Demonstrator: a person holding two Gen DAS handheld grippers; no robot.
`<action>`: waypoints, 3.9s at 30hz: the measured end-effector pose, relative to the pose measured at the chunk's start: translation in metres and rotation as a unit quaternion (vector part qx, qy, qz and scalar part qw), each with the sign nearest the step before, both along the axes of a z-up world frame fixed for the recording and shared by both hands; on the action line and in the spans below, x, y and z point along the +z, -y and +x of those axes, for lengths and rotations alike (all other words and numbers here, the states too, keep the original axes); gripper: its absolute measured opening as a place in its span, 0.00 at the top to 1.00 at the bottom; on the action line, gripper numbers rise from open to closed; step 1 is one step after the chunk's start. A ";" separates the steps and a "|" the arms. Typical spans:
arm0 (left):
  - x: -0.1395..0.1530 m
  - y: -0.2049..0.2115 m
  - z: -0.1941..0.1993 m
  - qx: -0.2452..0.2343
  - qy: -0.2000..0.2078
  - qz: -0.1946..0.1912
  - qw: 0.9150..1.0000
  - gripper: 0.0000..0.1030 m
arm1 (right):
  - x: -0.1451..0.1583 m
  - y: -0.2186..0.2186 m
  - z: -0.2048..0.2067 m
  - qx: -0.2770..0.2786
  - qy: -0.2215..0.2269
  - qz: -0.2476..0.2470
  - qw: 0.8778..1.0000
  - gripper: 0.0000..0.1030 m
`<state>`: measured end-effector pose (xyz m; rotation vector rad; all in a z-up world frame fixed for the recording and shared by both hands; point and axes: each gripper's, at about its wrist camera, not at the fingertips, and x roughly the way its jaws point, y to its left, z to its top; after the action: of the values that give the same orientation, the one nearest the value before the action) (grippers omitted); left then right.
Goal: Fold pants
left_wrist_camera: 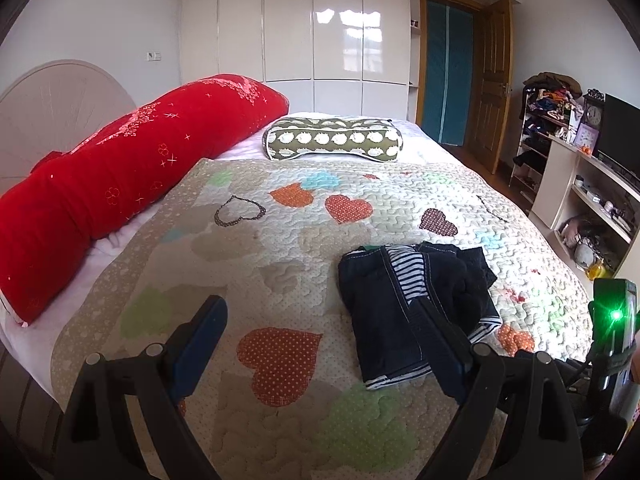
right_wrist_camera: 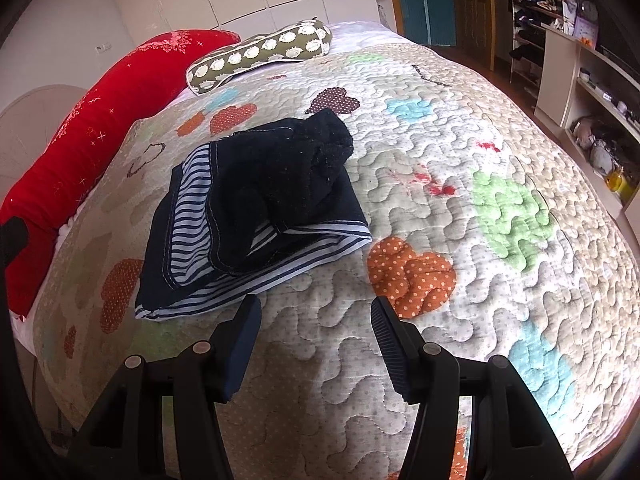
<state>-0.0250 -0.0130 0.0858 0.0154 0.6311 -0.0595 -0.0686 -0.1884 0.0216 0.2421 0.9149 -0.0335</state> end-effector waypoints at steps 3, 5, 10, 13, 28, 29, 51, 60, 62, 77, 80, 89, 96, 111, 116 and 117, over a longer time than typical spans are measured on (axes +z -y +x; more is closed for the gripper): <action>0.003 -0.003 -0.002 0.008 0.008 -0.003 1.000 0.11 | -0.001 -0.003 0.000 0.004 -0.002 -0.004 1.000 0.39; 0.004 -0.005 -0.002 0.010 0.011 -0.007 1.000 0.10 | -0.001 -0.004 0.000 0.006 -0.003 -0.008 1.000 0.39; -0.011 -0.008 0.010 -0.004 -0.032 -0.029 0.999 0.08 | -0.003 0.002 0.003 0.001 -0.008 0.002 1.000 0.39; -0.031 -0.022 0.027 -0.016 -0.091 -0.091 0.992 0.08 | -0.004 0.015 0.003 -0.017 -0.013 0.012 1.000 0.39; -0.119 0.020 0.106 -0.129 -0.284 -0.211 0.926 0.87 | -0.008 0.019 0.001 -0.016 -0.013 0.012 1.000 0.39; -0.120 0.024 0.109 -0.128 -0.294 -0.200 0.926 0.86 | -0.008 0.020 0.001 -0.016 -0.013 0.011 1.000 0.39; -0.084 -0.024 0.074 -0.118 -0.253 -0.182 0.943 0.72 | 0.034 0.032 0.074 0.059 0.027 0.232 0.971 0.39; -0.038 -0.052 0.040 -0.079 -0.157 -0.138 0.975 0.57 | 0.025 0.017 0.079 0.024 0.007 0.151 0.988 0.43; -0.033 -0.051 0.035 -0.073 -0.141 -0.124 0.980 0.57 | 0.048 0.006 0.079 0.041 0.036 0.139 0.989 0.43; 0.019 -0.038 -0.023 -0.019 0.045 -0.014 0.999 0.09 | 0.054 -0.017 0.088 0.083 0.026 0.118 0.989 0.42; 0.028 -0.036 -0.036 -0.004 0.083 -0.010 0.996 0.00 | 0.066 -0.011 0.048 0.062 0.064 0.068 0.994 0.40; 0.038 -0.015 -0.020 0.030 0.061 0.017 0.998 0.00 | 0.040 0.018 -0.005 -0.006 0.050 0.005 0.999 0.39; 0.008 -0.005 -0.020 0.003 0.002 0.004 1.000 0.00 | 0.027 0.003 -0.019 0.011 0.033 -0.043 0.998 0.39; -0.020 -0.004 -0.010 -0.005 -0.059 0.000 0.998 0.00 | 0.002 -0.011 -0.014 0.030 -0.005 -0.069 0.997 0.36; -0.025 -0.005 -0.007 -0.006 -0.071 0.000 0.997 0.00 | -0.003 -0.009 -0.010 0.024 -0.016 -0.071 0.997 0.36; -0.026 -0.005 -0.006 -0.006 -0.073 -0.002 0.997 0.00 | -0.003 -0.009 -0.010 0.023 -0.017 -0.073 0.997 0.36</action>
<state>-0.0307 -0.0077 0.0594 0.0112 0.7771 -0.0730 -0.0784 -0.1793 0.0183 0.0852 0.9474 -0.0625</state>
